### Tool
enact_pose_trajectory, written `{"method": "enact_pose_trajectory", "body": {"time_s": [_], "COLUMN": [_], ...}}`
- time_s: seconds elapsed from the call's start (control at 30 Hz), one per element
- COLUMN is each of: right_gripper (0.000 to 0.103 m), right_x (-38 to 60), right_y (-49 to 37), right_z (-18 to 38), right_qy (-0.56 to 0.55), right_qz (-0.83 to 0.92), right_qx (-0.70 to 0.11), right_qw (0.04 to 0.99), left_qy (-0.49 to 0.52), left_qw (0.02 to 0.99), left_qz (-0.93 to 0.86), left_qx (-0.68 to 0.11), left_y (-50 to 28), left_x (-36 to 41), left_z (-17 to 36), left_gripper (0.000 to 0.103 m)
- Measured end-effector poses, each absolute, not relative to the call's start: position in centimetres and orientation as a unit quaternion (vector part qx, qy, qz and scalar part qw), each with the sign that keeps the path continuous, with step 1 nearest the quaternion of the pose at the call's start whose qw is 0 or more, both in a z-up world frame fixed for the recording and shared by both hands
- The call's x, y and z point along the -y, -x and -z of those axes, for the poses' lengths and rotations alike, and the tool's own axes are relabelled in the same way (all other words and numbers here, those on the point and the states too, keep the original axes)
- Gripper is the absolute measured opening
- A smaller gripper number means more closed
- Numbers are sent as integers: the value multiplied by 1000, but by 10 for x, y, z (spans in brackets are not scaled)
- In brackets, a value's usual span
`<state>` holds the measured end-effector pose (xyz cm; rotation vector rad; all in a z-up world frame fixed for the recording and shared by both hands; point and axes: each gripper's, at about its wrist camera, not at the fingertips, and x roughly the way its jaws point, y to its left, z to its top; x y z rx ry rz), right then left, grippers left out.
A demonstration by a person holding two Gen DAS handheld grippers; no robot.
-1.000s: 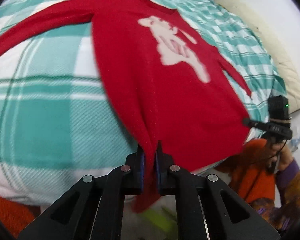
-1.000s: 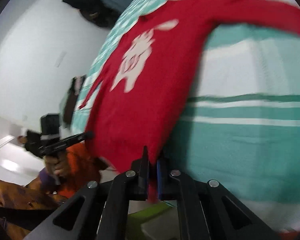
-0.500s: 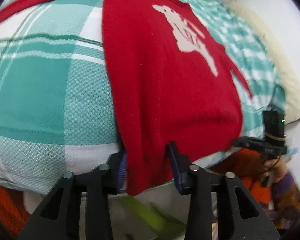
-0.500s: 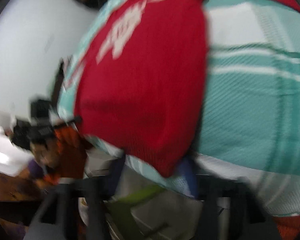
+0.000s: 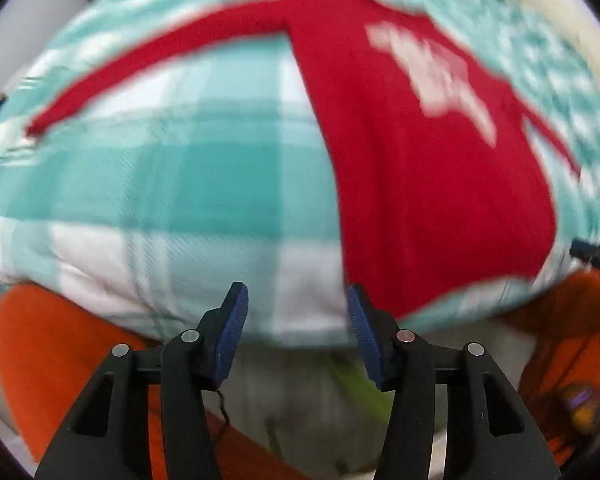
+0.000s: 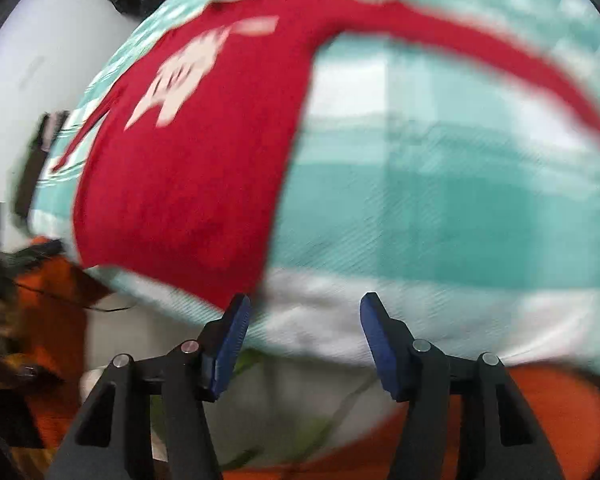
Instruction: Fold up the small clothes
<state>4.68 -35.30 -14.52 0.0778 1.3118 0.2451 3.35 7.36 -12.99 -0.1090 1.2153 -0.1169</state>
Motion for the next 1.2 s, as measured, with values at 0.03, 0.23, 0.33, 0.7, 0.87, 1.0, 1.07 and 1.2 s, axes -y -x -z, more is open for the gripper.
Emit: {"method": "enact_pose_trajectory", "body": {"time_s": [0.03, 0.23, 0.33, 0.7, 0.87, 1.0, 1.07, 1.2], "right_gripper": [58, 58, 58, 58, 59, 61, 60, 46], "right_x": [351, 302, 273, 308, 357, 433, 488, 558], "right_y": [-54, -136, -163, -148, -210, -267, -276, -243], "right_z": [130, 90, 115, 142, 107, 137, 179, 175], "right_qy": [-2, -1, -13, 5, 44, 0, -34, -106], "right_qz": [-105, -177, -217, -214, -158, -78, -12, 38], "right_qx": [-581, -473, -474, -518, -480, -499, -550, -529], "right_qw": [807, 863, 853, 828, 862, 863, 834, 841], "left_qy": [60, 34, 8, -20, -8, 49, 46, 32], "left_qw": [827, 880, 868, 866, 872, 832, 827, 838], "left_qz": [57, 118, 119, 62, -26, -117, -163, -194], "left_qx": [-556, -458, -483, -495, -489, -541, -536, -508], "left_y": [-40, -128, -150, -176, -270, -289, -277, -261], "left_x": [-74, -10, 5, -73, -123, -206, -235, -253], "left_z": [122, 94, 127, 112, 128, 186, 180, 146], "left_gripper": [58, 74, 74, 78, 79, 85, 90, 81]}}
